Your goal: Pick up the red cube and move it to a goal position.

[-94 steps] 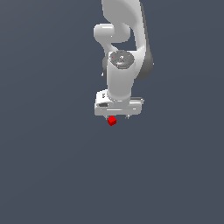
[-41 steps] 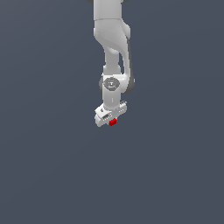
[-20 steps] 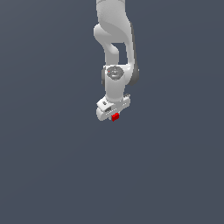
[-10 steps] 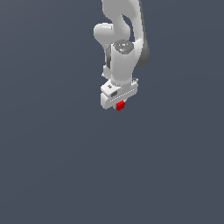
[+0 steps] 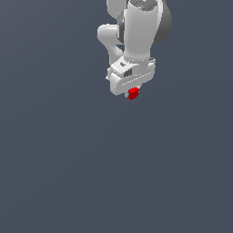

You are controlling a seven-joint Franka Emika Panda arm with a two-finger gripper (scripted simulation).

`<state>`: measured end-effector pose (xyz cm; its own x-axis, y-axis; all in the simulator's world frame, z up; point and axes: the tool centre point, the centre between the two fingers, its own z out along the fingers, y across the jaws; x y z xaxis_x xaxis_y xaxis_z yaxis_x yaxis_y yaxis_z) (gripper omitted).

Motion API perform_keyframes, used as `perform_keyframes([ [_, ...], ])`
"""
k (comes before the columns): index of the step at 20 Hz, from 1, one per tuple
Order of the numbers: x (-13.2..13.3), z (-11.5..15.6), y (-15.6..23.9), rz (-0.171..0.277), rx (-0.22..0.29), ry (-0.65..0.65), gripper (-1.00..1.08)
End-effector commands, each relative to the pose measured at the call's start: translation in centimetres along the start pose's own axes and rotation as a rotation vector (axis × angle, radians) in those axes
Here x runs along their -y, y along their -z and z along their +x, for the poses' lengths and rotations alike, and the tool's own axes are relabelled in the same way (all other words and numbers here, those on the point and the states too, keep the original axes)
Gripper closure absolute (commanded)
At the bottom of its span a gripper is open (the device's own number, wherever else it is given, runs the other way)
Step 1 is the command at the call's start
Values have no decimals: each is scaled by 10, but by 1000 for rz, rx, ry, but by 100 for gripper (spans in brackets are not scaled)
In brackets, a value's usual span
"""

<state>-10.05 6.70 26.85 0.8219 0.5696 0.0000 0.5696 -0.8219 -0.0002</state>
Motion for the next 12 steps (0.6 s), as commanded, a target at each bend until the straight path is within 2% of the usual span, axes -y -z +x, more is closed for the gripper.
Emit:
perform_keyframes([
  [1,6,3,26,0,0,0,108],
  [12,22,17,103,0,0,-1,108],
])
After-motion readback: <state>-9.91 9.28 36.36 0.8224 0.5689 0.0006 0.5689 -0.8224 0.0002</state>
